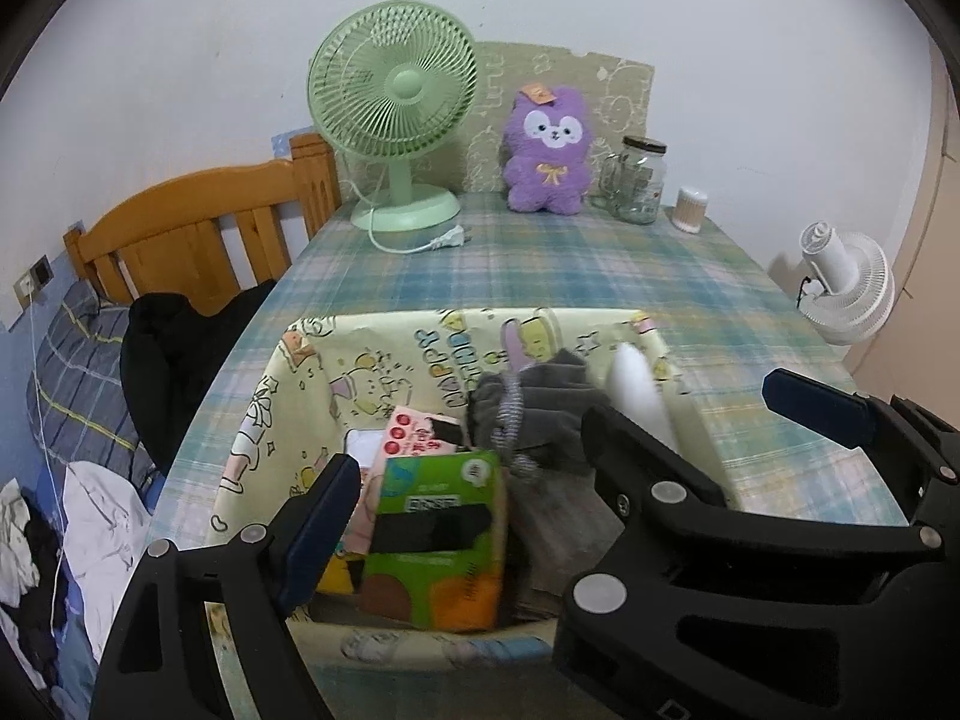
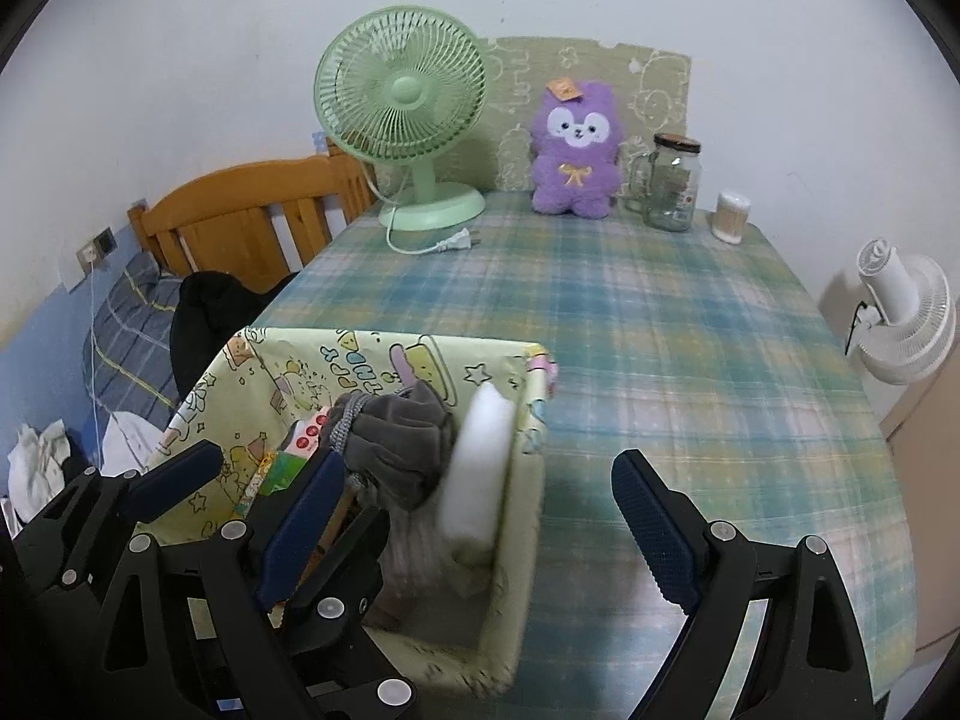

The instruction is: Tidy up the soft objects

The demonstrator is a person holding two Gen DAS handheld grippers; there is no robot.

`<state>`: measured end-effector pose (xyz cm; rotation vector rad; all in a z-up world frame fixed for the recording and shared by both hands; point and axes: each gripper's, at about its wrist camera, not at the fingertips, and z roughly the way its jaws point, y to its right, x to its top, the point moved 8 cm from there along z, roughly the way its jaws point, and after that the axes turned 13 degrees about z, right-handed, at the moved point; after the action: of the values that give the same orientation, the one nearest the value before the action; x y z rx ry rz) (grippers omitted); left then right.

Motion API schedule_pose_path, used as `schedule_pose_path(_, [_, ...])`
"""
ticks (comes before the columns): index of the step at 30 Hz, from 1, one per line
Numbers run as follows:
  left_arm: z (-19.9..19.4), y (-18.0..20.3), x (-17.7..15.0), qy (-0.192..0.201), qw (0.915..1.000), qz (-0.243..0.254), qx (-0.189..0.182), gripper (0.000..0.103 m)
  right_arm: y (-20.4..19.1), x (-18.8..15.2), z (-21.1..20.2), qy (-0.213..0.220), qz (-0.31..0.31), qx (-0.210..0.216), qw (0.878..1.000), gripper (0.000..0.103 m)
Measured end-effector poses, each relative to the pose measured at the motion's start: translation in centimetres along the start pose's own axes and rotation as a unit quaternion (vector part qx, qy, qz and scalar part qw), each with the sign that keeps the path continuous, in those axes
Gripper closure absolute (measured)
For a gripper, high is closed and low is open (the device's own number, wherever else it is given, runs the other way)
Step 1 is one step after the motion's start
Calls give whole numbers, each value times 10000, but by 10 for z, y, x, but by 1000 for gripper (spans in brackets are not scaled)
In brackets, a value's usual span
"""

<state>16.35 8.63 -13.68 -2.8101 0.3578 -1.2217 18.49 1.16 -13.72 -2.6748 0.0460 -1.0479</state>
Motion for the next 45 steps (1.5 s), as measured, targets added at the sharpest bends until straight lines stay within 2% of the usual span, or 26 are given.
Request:
schedule_pose_path(9, [-35,24,17,383,9990,117,173,15,18,12,-47,493,1,47,9988,10])
schedule_pose_path(14, [-58,41,31,656,9974,195,214,12,32,22,-76,813,34,41,9967,10])
schedule_pose_path(29, [-127,79,63,1376,9894,238,409,4,98,48,-172,1724,357,-58,9844,10])
schedule_pose_path(38, [-150,85,67,1589,9860,151,481,2,134,52,-213,2104,481,-250,9761,10])
schedule_pose_path(45, [-155,78,63,1610,9855,-11,528,1,152,47,-222,2178,617,-393,9732,10])
